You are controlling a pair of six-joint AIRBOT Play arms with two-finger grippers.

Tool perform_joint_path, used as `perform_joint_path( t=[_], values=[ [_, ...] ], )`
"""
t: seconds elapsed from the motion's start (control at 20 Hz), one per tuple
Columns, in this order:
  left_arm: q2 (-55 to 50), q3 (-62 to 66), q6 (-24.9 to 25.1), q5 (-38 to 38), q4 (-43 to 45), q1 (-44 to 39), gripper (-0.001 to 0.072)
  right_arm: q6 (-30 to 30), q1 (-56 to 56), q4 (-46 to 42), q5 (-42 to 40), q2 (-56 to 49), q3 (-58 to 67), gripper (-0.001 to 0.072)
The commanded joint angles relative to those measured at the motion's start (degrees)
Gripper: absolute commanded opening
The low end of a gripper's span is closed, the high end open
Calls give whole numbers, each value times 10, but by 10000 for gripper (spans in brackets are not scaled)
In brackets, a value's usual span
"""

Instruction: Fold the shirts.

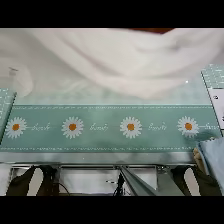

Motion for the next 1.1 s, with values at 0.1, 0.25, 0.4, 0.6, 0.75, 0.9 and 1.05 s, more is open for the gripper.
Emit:
perform_joint_path(
  t=[0.1,0.25,0.4,0.6,0.75,0.9,1.05],
  values=[
    [78,15,-135,-73,202,10,33,96,0,-183,192,55,17,28],
    [68,2,-190,-246,292,10,33,152,1,-353,325,52,7,27],
    [58,-93,-182,-287,291,10,32,163,1,-308,363,49,-64,26],
    [34,-286,-174,-169,272,1,32,162,1,-284,301,5,-210,26],
    [-35,-382,-136,-46,200,-53,33,128,1,-204,200,-92,-258,26],
    [-130,-407,-63,84,131,-148,33,113,1,-95,106,-194,-259,26],
    [-225,-403,-10,209,91,-223,34,78,1,-56,46,-278,-259,26]
  ],
)
